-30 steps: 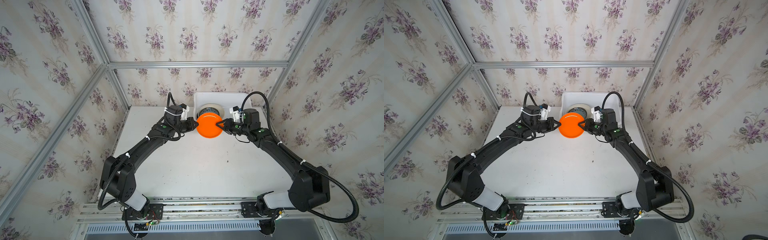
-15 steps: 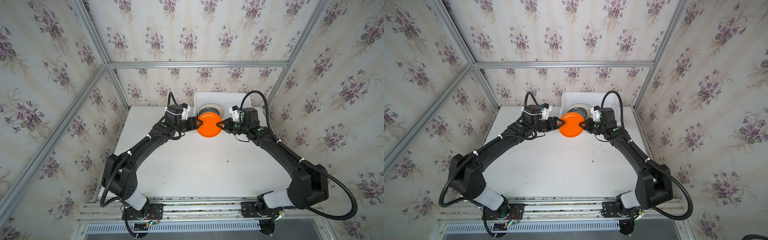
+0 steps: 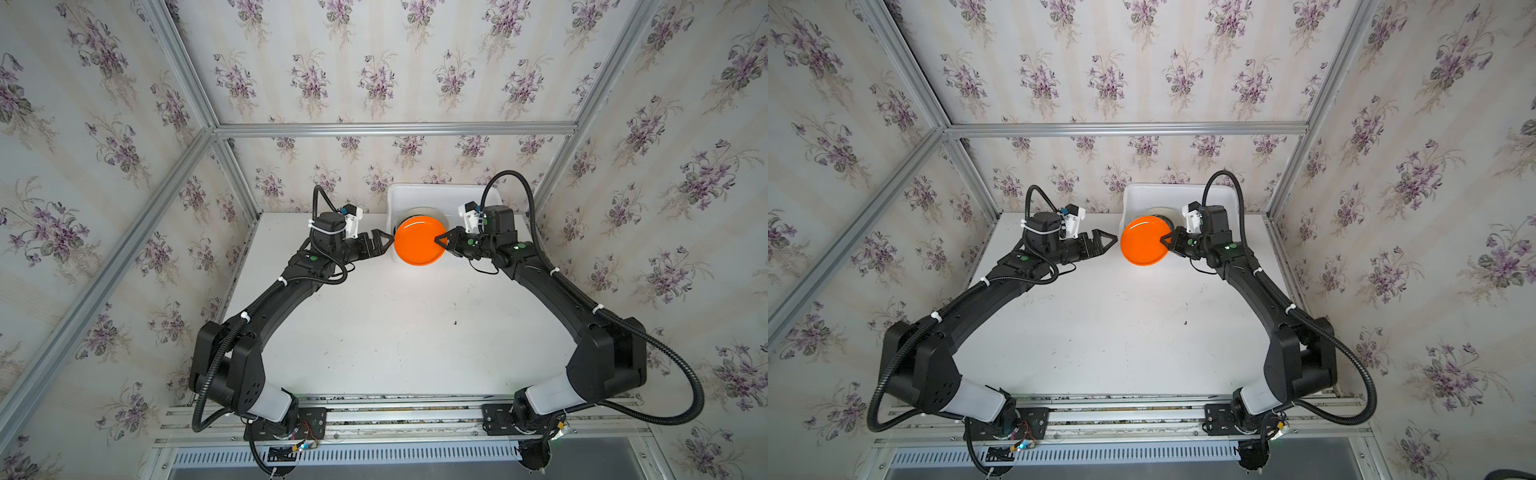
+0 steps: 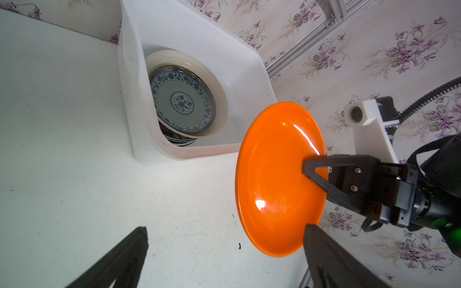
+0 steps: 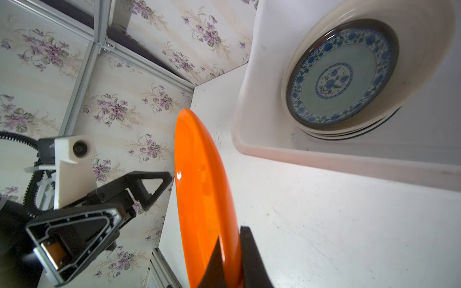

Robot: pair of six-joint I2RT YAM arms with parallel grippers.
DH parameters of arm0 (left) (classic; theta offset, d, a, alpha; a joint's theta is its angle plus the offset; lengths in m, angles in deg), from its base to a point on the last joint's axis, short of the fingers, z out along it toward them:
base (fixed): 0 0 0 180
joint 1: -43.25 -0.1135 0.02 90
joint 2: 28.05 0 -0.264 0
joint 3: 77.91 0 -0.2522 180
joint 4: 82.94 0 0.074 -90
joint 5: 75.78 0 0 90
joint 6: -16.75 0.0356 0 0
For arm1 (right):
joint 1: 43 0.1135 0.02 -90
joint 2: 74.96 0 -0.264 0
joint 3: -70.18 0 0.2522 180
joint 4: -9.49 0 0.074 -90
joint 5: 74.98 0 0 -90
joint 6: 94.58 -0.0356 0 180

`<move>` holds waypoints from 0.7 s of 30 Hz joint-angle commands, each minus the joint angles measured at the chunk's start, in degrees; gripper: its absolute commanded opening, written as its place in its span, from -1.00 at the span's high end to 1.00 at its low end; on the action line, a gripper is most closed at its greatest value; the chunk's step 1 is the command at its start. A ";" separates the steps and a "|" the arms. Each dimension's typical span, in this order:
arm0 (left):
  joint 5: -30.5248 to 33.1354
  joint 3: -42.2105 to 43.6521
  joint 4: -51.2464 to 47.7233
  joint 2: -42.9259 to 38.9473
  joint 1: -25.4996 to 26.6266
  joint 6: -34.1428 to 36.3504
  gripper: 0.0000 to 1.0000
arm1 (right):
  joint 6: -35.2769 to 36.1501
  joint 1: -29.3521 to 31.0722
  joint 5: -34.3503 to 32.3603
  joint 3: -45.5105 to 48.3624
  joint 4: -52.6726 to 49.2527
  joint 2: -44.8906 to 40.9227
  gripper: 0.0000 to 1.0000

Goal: Place the plates into the plastic bin on the countertop
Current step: 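Carry the orange plate into the bin with the right gripper while the left gripper releases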

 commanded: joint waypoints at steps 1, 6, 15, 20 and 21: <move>-1.24 0.55 2.96 -0.58 -0.23 0.27 -0.99 | 1.34 -1.22 -0.40 -3.38 0.40 2.25 1.00; 0.39 3.24 3.34 -3.18 -0.45 0.56 -0.99 | 1.60 -2.90 -2.10 -7.52 0.18 5.86 1.00; 3.00 9.96 3.62 -8.88 -2.50 0.23 -0.99 | 3.33 -3.34 -7.80 -20.66 -2.27 18.17 1.00; 2.49 10.95 3.60 -9.90 -3.22 -0.03 -0.99 | 5.86 -3.34 -13.23 -30.46 -7.22 27.30 1.00; 2.46 11.11 3.62 -10.13 -3.30 -0.05 -0.99 | 6.45 -3.26 -13.93 -32.51 -8.67 29.10 1.00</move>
